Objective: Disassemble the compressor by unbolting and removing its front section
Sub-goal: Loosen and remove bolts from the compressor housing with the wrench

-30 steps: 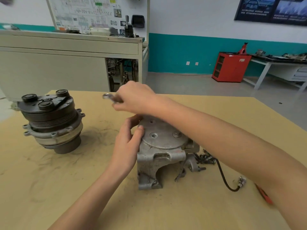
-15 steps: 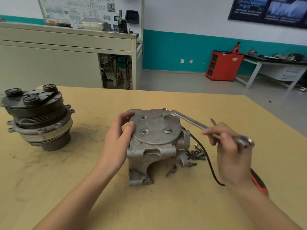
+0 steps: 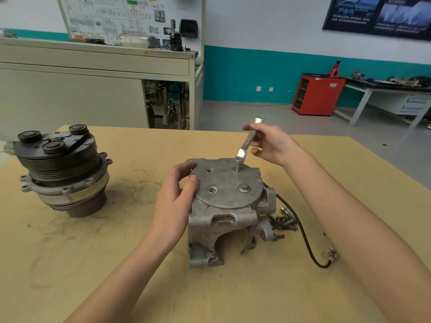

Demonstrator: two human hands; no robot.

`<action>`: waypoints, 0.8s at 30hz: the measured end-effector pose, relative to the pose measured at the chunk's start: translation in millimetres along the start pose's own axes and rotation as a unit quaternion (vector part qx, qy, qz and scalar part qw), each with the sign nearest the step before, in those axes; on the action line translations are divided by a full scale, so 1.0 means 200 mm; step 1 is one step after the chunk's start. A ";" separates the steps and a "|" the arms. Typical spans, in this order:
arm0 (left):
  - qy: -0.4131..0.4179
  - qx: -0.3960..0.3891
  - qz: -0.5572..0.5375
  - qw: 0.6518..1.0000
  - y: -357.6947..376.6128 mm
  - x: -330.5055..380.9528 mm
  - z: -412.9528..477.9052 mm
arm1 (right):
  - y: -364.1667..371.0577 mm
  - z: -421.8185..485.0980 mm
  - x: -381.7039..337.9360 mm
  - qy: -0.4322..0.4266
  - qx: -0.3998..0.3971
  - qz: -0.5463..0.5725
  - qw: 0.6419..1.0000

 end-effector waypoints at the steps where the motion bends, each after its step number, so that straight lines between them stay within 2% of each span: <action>1: 0.001 0.000 -0.002 1.000 0.00 0.00 0.00 | 0.07 0.04 -0.01 0.013 -0.011 -0.043 0.999; 4: 0.000 -0.001 0.001 1.000 0.00 0.00 0.00 | 0.30 0.08 -0.04 0.019 -0.064 -0.206 0.976; 7: 0.000 -0.006 0.009 1.000 0.00 -0.01 0.01 | 0.55 0.04 -0.08 -0.035 -0.115 -0.385 0.915; 9: 0.001 -0.007 0.012 1.000 0.00 0.00 0.00 | 0.73 -0.03 -0.08 -0.087 -0.151 -0.504 0.846; 12: 0.004 -0.006 0.033 0.999 -0.01 0.01 -0.01 | 0.95 -0.23 -0.07 -0.197 -0.167 -0.647 0.718; 17: -0.017 0.018 0.037 0.999 -0.01 -0.01 0.00 | 1.06 -0.73 0.00 -0.419 -0.168 -0.744 0.492; 18: -0.013 0.023 0.070 0.997 -0.01 -0.01 0.00 | 1.03 -0.82 0.02 -0.446 -0.172 -0.746 0.464; 19: -0.013 0.023 0.110 0.994 -0.01 -0.01 0.00 | 0.98 -0.89 0.02 -0.460 -0.176 -0.738 0.462; 20: -0.021 0.023 0.106 0.994 0.00 -0.02 0.00 | 0.93 -0.96 0.02 -0.482 -0.184 -0.714 0.473; 22: -0.023 0.005 0.049 0.999 0.01 -0.04 0.01 | 0.82 -1.09 -0.01 -0.566 -0.196 -0.634 0.489; 24: -0.009 0.000 0.026 1.000 0.01 -0.01 0.01 | 0.69 -1.16 -0.02 -0.614 -0.197 -0.587 0.490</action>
Point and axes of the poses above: each hand's wrist, its own z-axis towards the middle knuckle, its own y-axis out of the palm, x = y × z, the point moved 8 cm from there along z, towards the middle knuckle, and after that the axes turned 14 degrees about z, right-handed, at the moved point
